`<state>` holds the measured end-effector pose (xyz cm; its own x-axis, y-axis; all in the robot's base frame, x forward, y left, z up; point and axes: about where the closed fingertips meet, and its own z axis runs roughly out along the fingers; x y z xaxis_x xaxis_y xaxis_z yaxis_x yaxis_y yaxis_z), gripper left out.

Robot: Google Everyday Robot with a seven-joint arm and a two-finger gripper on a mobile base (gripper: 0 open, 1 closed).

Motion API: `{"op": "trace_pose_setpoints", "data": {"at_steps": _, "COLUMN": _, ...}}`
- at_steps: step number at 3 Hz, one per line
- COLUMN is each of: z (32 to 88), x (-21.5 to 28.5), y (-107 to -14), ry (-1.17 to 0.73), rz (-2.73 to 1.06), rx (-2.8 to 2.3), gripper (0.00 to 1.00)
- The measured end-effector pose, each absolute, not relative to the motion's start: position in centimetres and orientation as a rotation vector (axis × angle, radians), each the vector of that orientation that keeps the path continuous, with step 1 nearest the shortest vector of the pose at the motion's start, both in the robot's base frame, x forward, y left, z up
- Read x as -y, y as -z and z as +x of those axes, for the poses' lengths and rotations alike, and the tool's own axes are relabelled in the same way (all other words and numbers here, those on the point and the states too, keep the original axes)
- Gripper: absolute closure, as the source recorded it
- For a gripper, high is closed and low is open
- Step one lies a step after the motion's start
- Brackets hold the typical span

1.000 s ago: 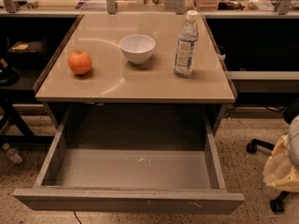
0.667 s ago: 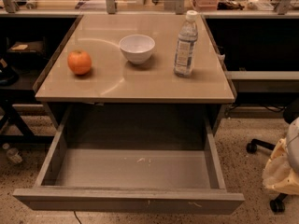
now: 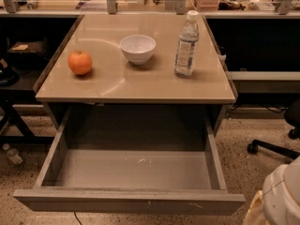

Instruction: Close top drawer

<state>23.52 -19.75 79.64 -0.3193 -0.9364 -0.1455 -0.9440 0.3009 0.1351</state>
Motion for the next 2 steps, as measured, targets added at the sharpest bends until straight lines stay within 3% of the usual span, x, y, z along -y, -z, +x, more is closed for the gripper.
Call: {"op": "trace_pose_setpoints", "data": {"at_steps": 2, "z": 22.9, "x": 15.5, "y": -73.4, "ry": -0.483, "rz": -1.783, "rx": -2.440, "gripper": 1.00}}
